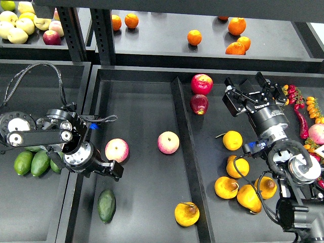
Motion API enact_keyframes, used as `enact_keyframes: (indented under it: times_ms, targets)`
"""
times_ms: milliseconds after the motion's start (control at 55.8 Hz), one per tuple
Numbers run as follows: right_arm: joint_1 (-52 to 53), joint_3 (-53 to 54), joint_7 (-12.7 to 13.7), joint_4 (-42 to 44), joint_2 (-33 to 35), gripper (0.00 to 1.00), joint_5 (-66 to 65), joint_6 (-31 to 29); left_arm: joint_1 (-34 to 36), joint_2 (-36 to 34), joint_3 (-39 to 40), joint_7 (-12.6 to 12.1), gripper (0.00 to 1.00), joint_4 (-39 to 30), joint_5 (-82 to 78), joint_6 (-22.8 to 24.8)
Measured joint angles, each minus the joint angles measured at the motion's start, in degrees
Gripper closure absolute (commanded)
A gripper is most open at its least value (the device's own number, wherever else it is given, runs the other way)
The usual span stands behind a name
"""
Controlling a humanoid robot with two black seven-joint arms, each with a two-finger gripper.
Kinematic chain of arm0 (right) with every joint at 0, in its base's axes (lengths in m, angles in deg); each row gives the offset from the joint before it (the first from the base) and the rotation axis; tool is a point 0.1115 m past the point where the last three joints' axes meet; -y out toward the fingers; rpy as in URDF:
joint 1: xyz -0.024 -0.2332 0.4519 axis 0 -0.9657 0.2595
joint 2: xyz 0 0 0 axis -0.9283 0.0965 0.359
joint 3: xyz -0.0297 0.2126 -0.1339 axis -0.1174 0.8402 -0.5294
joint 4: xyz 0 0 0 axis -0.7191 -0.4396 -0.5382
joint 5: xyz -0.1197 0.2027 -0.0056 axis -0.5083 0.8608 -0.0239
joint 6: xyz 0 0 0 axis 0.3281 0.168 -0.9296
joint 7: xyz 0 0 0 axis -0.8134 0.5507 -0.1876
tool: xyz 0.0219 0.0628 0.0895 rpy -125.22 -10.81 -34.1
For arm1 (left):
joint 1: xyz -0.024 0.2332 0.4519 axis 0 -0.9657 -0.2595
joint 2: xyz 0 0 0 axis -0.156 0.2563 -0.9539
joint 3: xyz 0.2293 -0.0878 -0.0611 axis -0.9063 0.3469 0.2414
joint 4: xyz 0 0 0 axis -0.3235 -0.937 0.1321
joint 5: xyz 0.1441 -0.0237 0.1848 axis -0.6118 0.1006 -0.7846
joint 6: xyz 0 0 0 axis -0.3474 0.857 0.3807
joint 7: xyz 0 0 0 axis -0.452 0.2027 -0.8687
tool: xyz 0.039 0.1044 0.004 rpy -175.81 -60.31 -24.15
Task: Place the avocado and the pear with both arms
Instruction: 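Lower the left gripper down over the dark green avocado, then close the left gripper around the avocado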
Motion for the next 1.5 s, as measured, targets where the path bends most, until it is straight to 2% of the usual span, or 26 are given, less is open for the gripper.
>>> enact_keyframes:
  times_ms: [627, 1075, 1505]
  targets:
    - [-0.37, -0.11, 0.18, 0.20, 0.00, 0.01, -0.05, 0.09, -8.55, 6.06, 0.06, -0.02, 0.01, 7.87, -0.12, 0.00]
    - [-1.54, -0.14, 0.17, 0.20, 0.00, 0.01, 0.00, -0.07, -12.23, 6.85, 2.23, -0.02, 0.03, 11.00, 0.19, 0.00]
    - [-1.60, -0.33, 0.17, 0.16, 0.00, 0.01, 0.00, -0.09, -12.67, 7.37, 4.70, -0.02, 0.14, 12.01, 0.59, 0.00]
